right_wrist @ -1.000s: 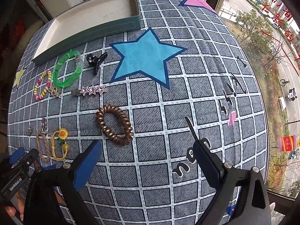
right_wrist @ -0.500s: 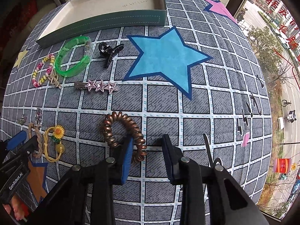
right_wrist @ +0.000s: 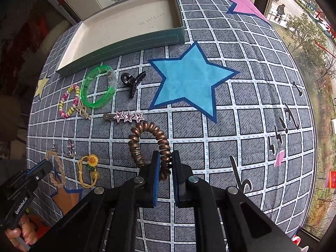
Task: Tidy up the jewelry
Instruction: 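Carry both items into the white tray while the right tool opens releasing the coil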
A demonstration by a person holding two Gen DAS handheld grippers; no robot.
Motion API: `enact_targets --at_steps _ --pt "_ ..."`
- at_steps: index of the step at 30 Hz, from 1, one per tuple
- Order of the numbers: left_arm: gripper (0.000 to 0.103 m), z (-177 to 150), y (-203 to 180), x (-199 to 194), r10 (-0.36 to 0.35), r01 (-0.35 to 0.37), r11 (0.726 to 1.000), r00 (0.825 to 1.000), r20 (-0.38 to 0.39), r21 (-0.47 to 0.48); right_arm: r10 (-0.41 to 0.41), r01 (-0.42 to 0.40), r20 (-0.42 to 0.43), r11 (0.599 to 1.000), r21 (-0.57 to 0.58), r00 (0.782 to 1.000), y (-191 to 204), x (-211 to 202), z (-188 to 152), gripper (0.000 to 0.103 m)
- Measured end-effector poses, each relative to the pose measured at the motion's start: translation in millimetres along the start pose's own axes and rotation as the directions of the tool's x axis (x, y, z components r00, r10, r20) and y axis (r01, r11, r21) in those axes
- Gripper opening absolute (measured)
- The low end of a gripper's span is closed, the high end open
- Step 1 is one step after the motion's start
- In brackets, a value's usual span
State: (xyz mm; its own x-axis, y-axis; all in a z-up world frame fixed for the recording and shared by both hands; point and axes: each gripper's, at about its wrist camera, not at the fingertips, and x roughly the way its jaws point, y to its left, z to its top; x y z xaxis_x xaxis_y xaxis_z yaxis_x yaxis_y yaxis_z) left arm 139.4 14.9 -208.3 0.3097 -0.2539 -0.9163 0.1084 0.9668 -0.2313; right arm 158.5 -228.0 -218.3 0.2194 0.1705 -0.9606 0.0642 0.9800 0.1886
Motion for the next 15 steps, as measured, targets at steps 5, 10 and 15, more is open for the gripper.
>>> enact_targets --at_steps 5,10,15 --pt "0.017 36 -4 -14 -0.017 0.017 1.000 0.999 0.048 0.006 0.042 -0.042 0.036 0.999 -0.018 0.998 12 -19 38 0.012" --pt "0.017 80 -9 -19 -0.020 0.016 0.999 0.995 0.096 0.041 0.068 -0.064 0.092 0.997 -0.051 0.993 7 -30 80 0.012" --pt "0.017 127 -11 -11 -0.004 -0.002 0.999 0.989 0.148 0.038 0.093 -0.085 0.114 0.994 -0.074 0.989 12 -21 128 0.012"
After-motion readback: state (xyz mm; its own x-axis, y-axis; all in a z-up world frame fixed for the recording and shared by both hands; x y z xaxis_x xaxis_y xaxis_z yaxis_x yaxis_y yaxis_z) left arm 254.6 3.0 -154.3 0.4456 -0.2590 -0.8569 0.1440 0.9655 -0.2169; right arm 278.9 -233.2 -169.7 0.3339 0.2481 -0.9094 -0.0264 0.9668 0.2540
